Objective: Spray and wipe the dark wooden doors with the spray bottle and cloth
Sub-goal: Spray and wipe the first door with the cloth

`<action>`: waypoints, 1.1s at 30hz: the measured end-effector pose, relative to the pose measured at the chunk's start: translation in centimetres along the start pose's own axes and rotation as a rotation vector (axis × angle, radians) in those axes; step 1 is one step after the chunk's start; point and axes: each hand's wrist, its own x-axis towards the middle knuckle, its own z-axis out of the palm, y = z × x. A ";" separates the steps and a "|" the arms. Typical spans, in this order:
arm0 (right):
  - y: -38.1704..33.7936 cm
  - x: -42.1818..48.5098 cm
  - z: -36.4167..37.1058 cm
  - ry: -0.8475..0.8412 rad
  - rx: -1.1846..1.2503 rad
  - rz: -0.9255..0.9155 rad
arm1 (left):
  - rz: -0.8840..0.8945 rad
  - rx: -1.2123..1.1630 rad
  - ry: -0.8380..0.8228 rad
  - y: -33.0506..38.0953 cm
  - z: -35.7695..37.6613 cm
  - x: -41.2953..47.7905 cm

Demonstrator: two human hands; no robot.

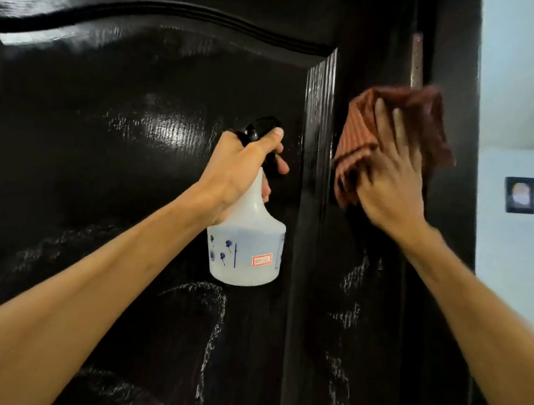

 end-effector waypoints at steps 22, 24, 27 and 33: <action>-2.5 -6.5 0.3 -0.059 -0.013 -0.010 | -0.052 0.134 0.044 -2.2 0.9 -6.2; -4.1 -13.2 0.9 -0.105 -0.021 -0.025 | -0.082 0.136 0.054 -2.9 0.4 -7.6; -5.3 -19.6 0.9 -0.195 0.016 -0.013 | -0.135 0.125 0.068 -4.3 -0.9 -9.9; -6.9 -9.9 1.5 -0.073 0.081 0.038 | -0.182 0.155 0.124 -6.1 -4.1 -12.0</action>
